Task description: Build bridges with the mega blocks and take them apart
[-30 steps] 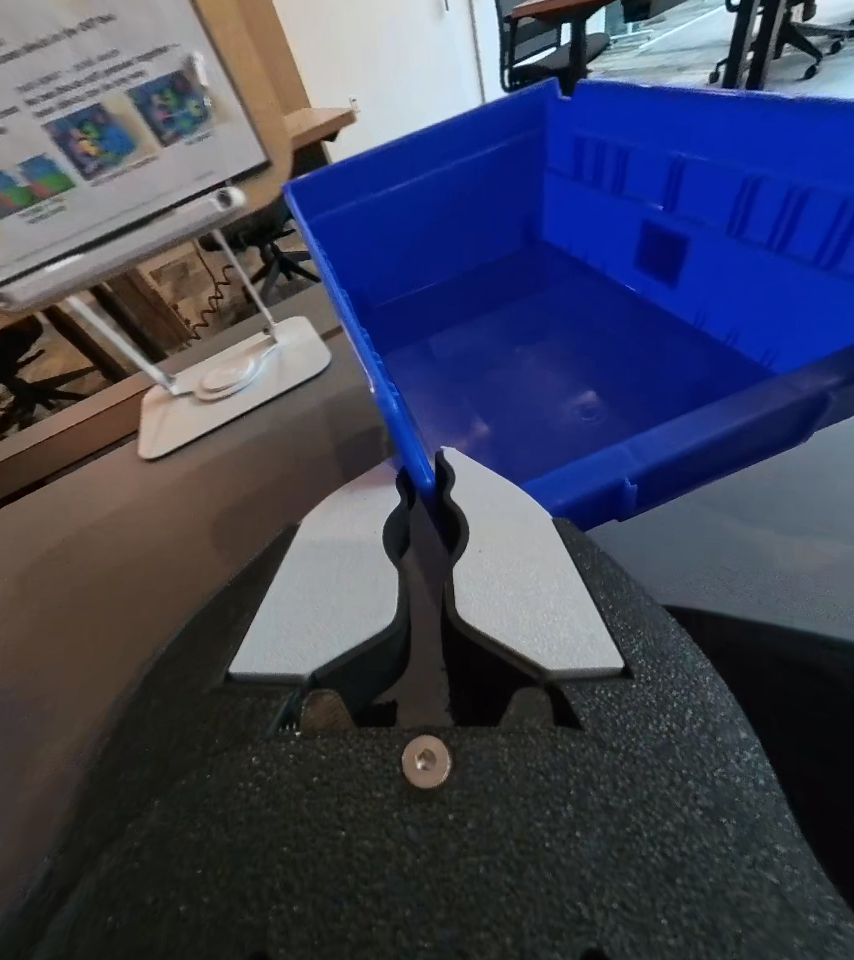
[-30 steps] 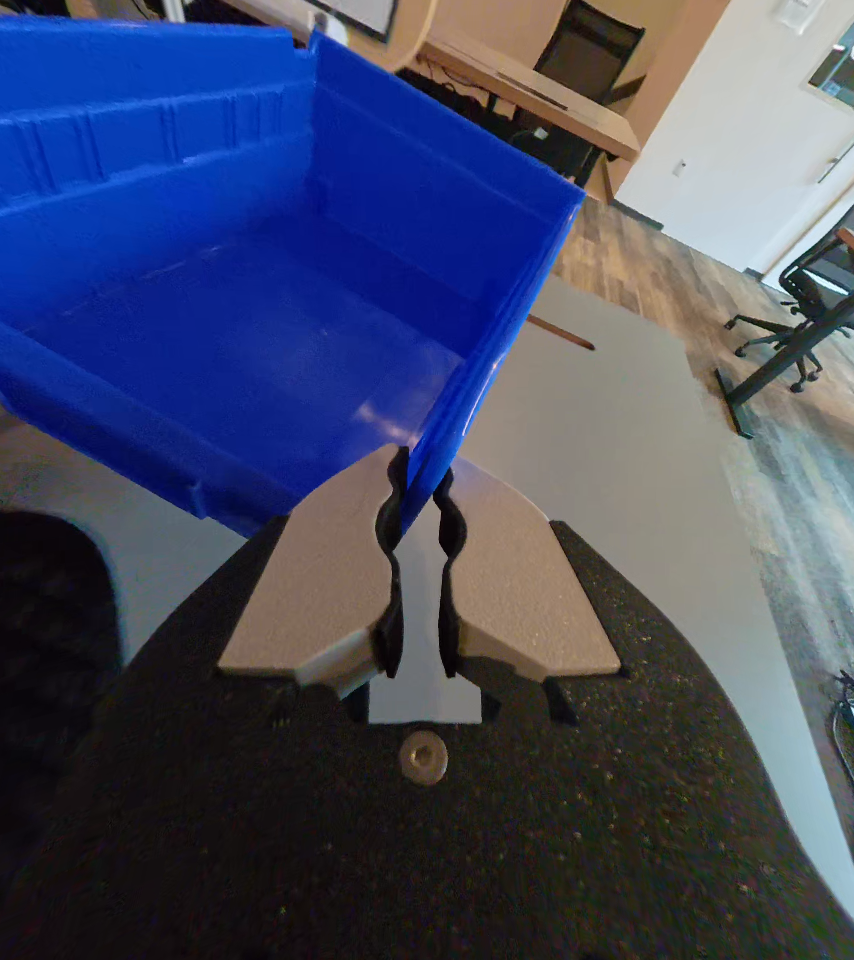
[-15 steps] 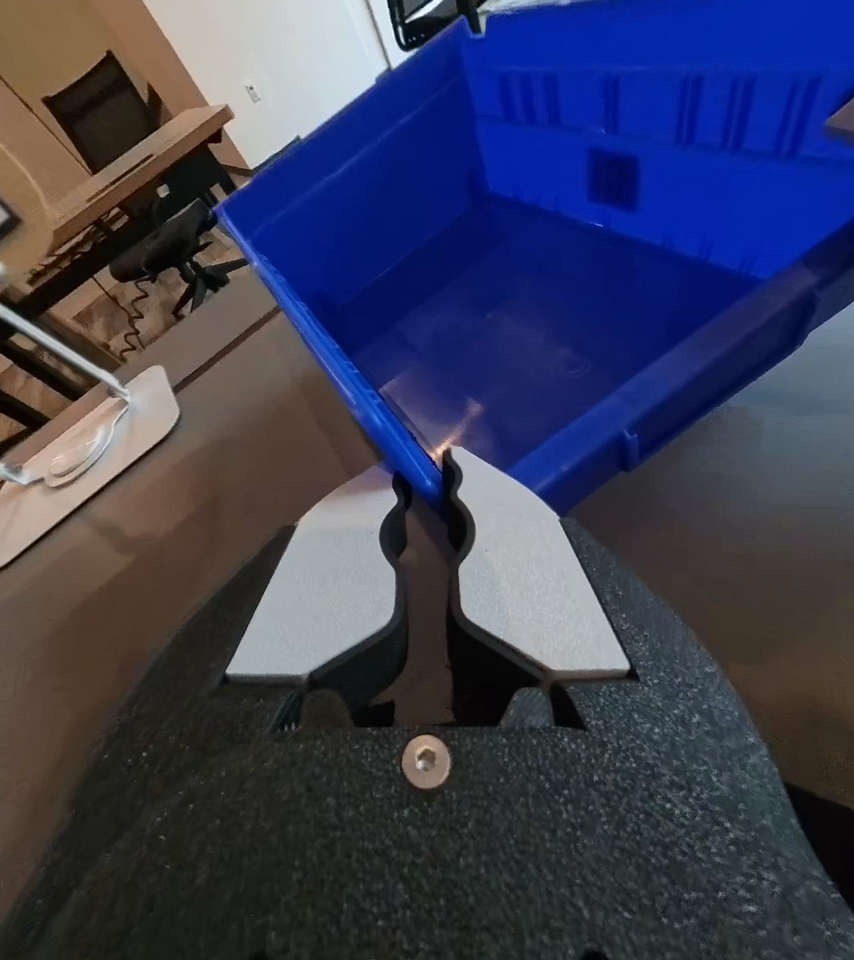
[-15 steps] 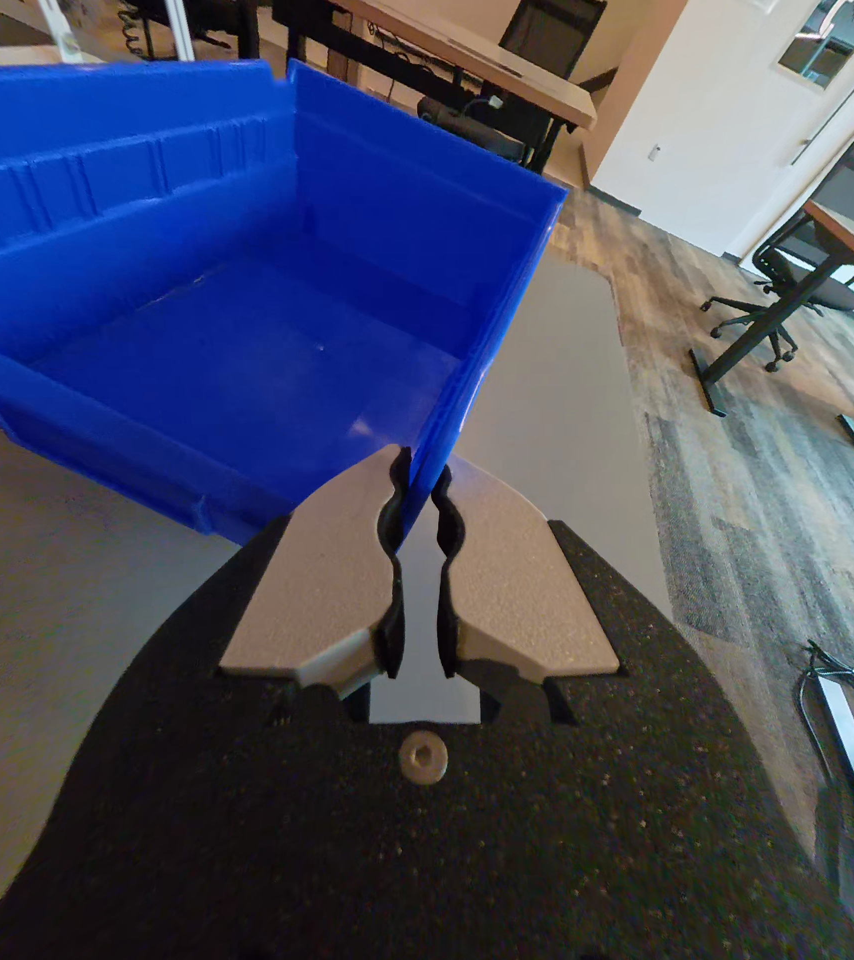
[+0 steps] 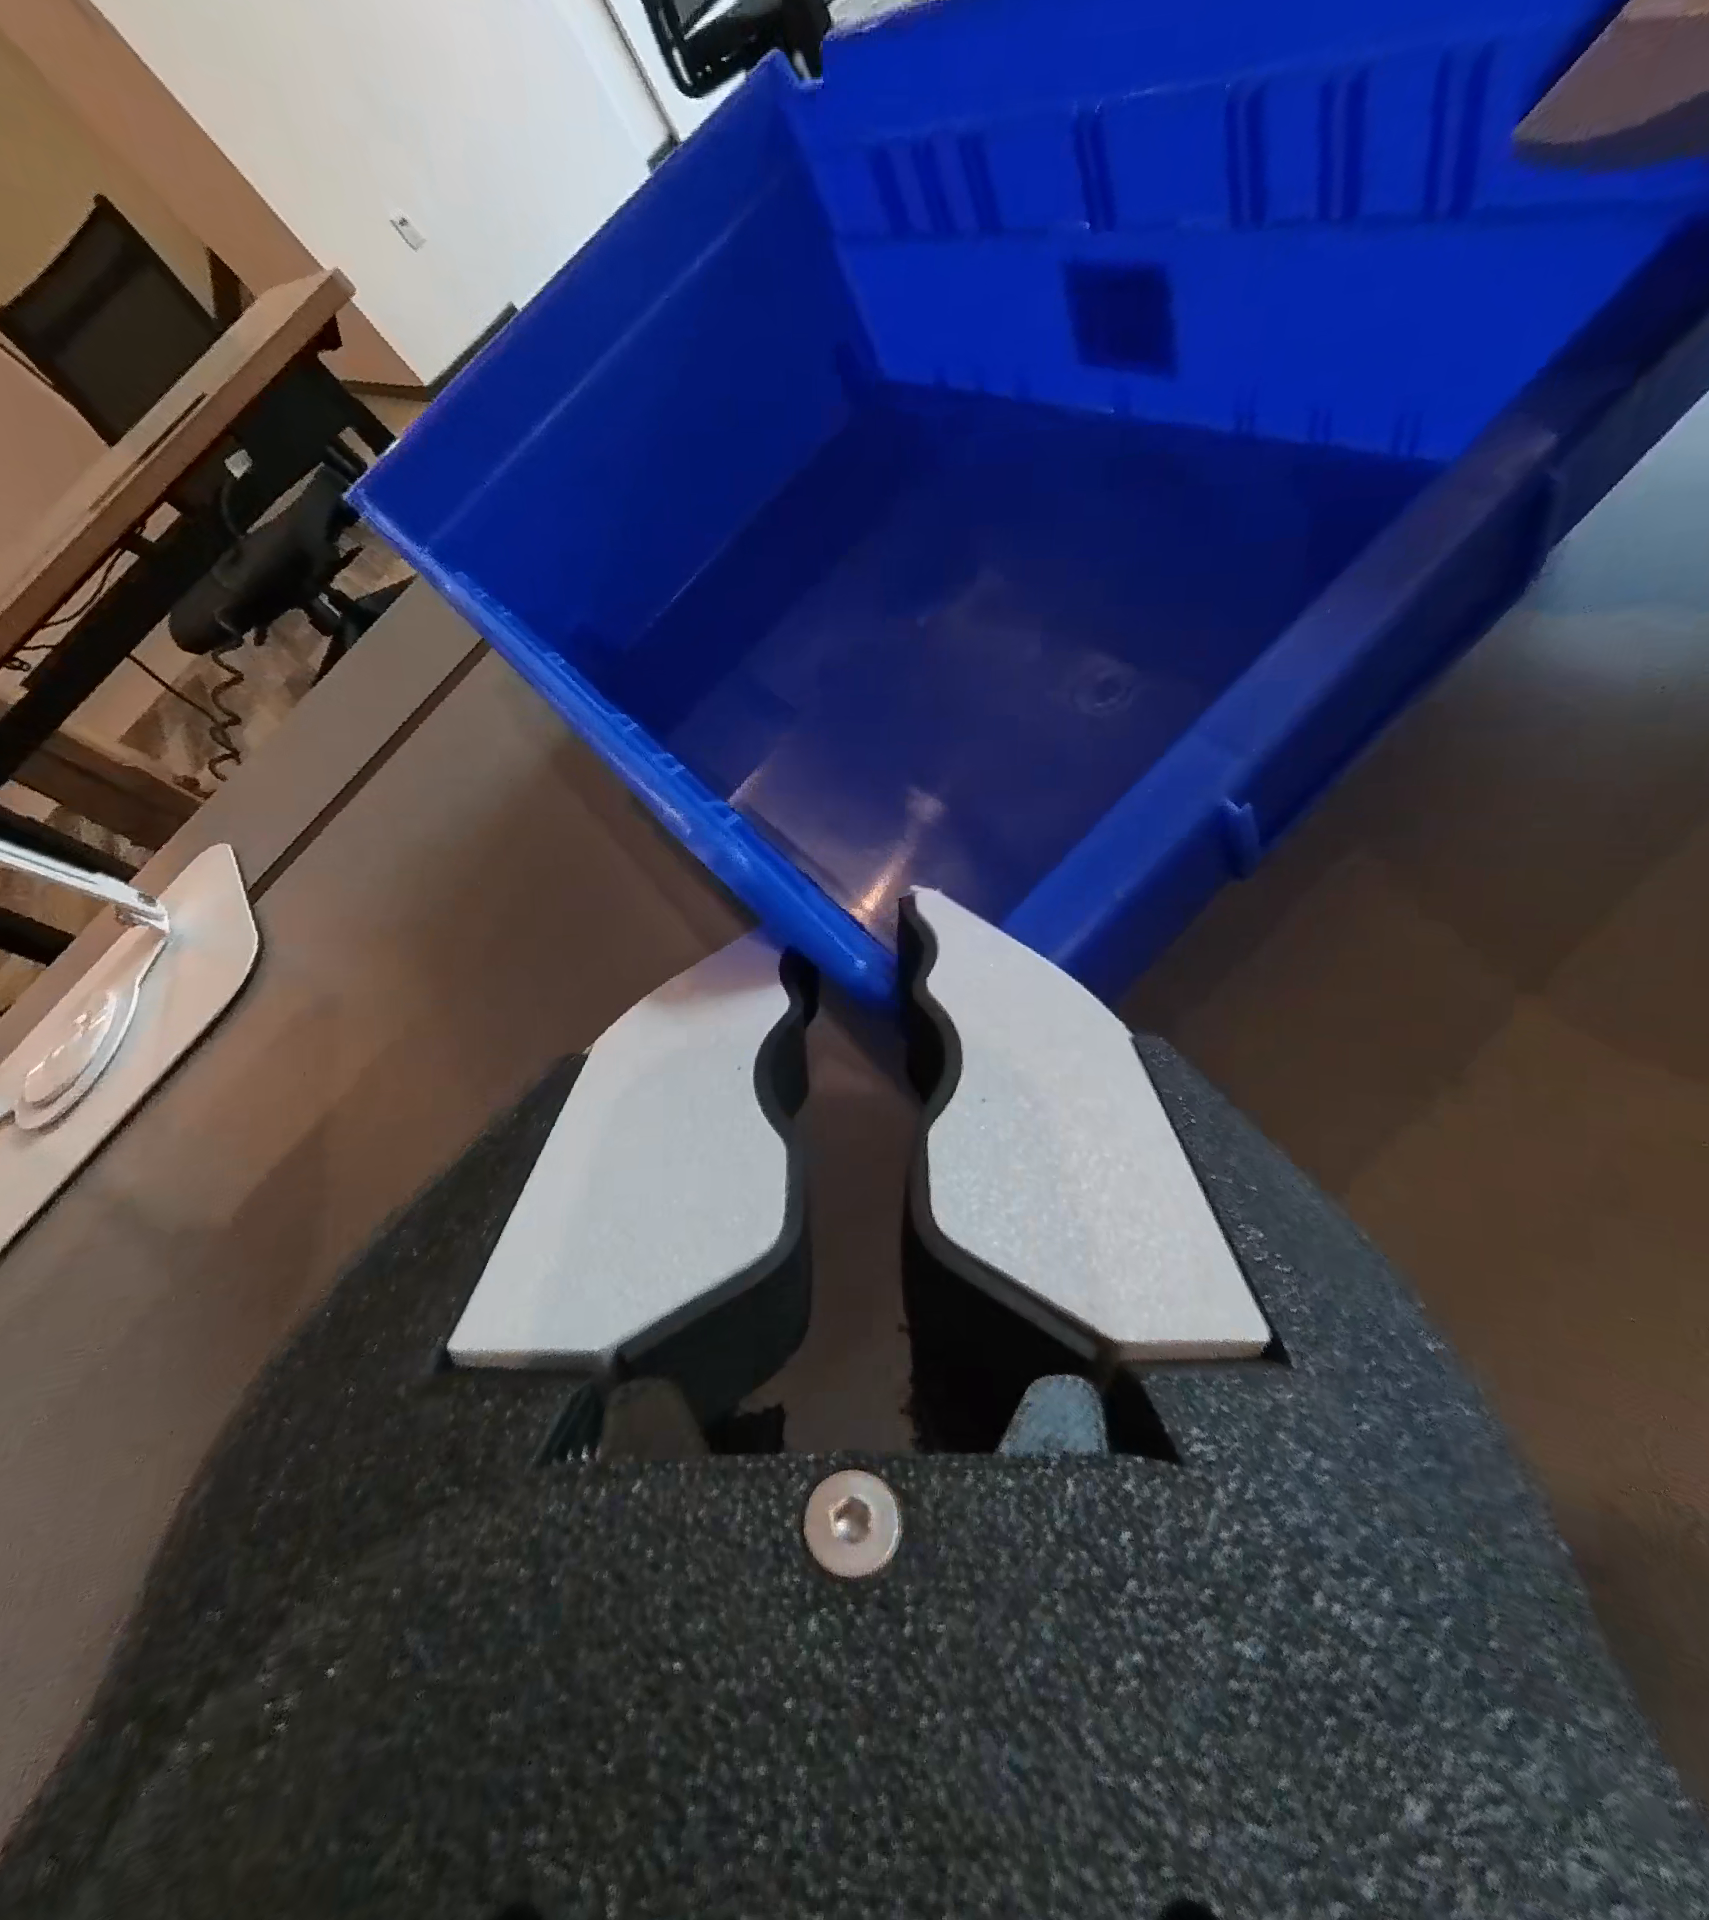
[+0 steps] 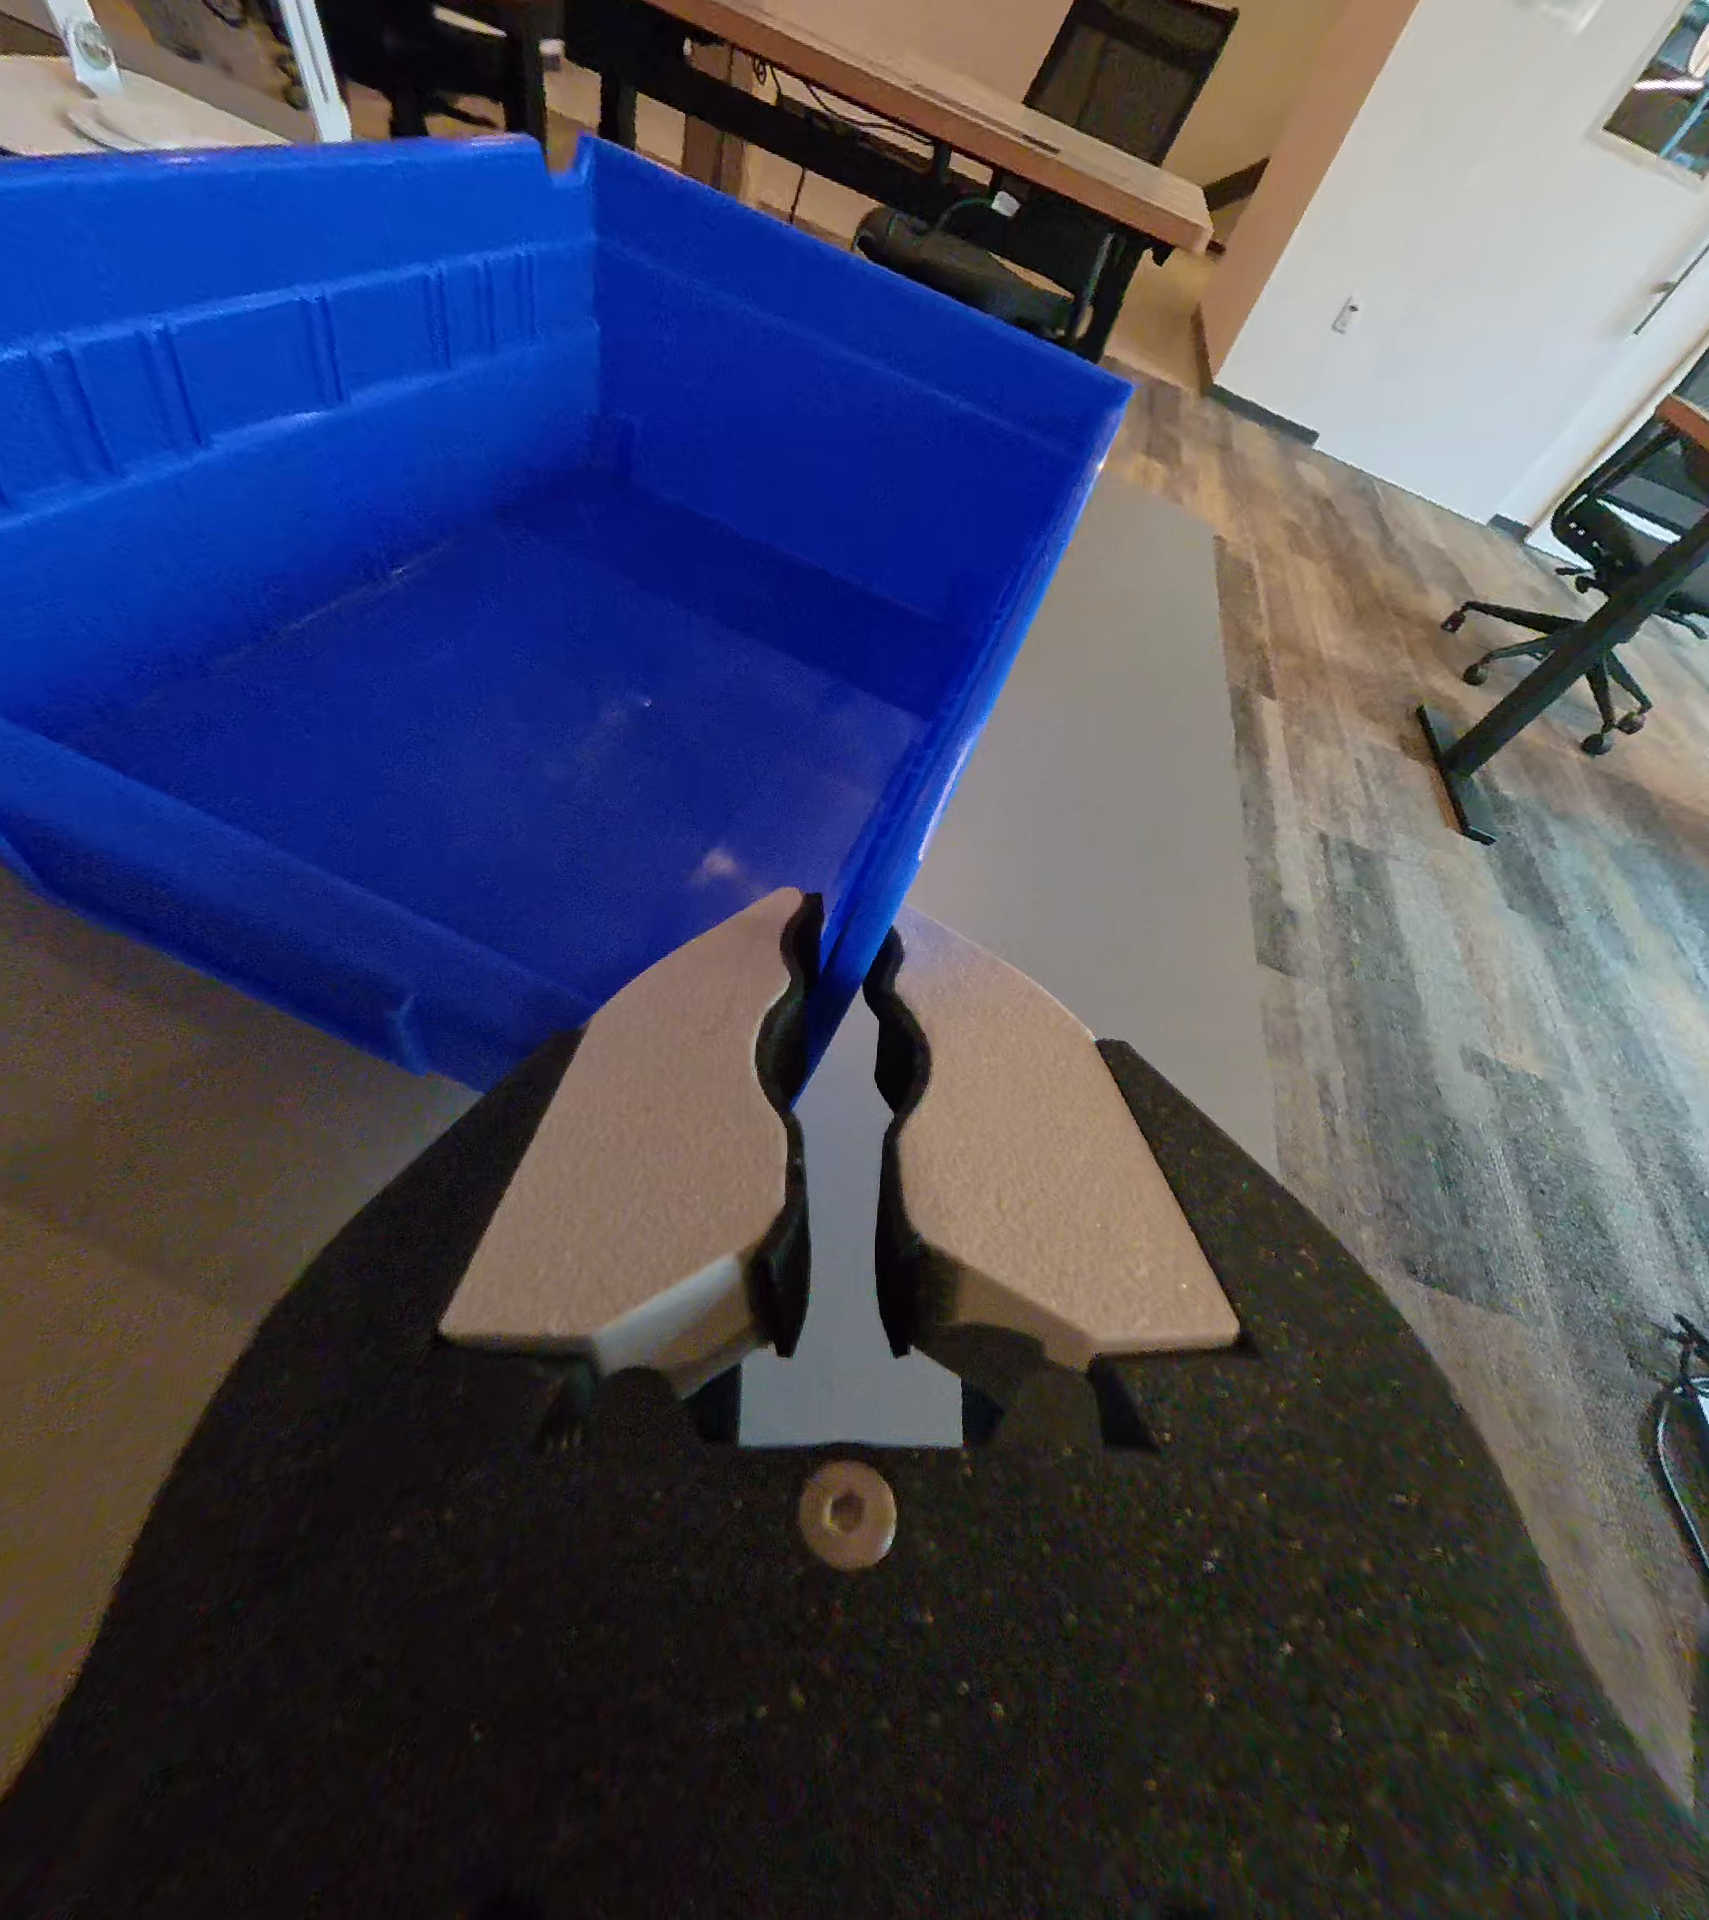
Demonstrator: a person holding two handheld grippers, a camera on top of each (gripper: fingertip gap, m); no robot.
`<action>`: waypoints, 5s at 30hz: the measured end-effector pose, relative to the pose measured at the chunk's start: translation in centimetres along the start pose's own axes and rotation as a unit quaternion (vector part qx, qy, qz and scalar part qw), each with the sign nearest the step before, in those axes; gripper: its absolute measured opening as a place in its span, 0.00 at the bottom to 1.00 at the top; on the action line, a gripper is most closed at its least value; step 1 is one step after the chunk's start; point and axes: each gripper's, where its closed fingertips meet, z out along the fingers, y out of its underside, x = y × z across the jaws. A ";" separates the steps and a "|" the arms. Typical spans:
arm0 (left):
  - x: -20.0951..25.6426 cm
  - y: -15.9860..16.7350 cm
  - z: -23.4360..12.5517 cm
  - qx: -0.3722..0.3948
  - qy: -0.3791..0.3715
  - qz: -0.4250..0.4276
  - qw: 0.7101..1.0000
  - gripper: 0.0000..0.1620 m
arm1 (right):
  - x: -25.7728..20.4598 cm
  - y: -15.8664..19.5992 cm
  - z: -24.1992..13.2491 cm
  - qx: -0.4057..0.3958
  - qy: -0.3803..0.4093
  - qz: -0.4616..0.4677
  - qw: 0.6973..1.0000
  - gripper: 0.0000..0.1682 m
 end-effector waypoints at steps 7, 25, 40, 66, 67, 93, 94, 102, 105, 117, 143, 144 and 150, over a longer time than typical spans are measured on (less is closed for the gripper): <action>0.0 0.0 0.1 0.001 0.002 -0.005 1.000 0.10 | 0.2 -0.2 0.7 0.004 -0.013 -0.005 1.000 0.04; -2.1 0.4 -2.5 0.041 0.009 -0.045 0.998 0.50 | -0.7 -4.0 -1.5 0.030 0.027 -0.020 0.999 0.44; -20.2 3.9 -16.4 0.156 -0.009 -0.140 0.978 0.41 | -18.7 -18.2 -0.5 0.099 -0.091 0.000 0.991 0.45; -47.4 11.1 -17.7 0.019 -0.124 -0.202 0.971 0.65 | -23.2 -31.7 14.4 0.004 -0.097 0.011 0.995 0.57; -48.0 11.1 -17.7 0.023 -0.129 -0.205 0.970 0.63 | -22.5 -31.5 14.5 0.002 -0.089 0.014 0.996 0.55; -50.4 17.3 -20.0 -0.084 -0.149 -0.189 0.967 0.26 | -22.5 -29.2 17.1 -0.004 -0.106 -0.001 0.994 0.48; -51.0 18.4 -21.2 -0.100 -0.160 -0.197 0.962 0.26 | -22.5 -29.2 17.0 -0.005 -0.107 -0.002 0.994 0.47; -55.3 29.6 -28.3 -0.169 -0.216 -0.346 0.897 0.33 | -22.1 -29.1 16.7 -0.007 -0.105 -0.003 0.994 0.47; -55.7 32.8 -28.5 -0.184 -0.209 -0.390 0.877 0.40 | -22.0 -29.0 16.7 -0.006 -0.105 -0.003 0.994 0.47; -54.1 41.7 -26.1 -0.356 -0.164 -0.434 0.811 0.30 | -22.8 -28.6 17.2 -0.017 -0.112 -0.019 0.993 0.46; -52.9 44.4 -24.0 -0.406 -0.112 -0.426 0.801 0.22 | -23.0 -28.2 17.5 -0.026 -0.109 -0.031 0.993 0.46; -53.1 44.3 -24.2 -0.400 -0.116 -0.426 0.803 0.22 | -23.1 -28.2 17.5 -0.027 -0.109 -0.033 0.993 0.46; -55.4 40.2 -25.9 -0.307 -0.157 -0.424 0.838 0.22 | -24.0 -28.2 17.6 -0.028 -0.122 -0.041 0.991 0.46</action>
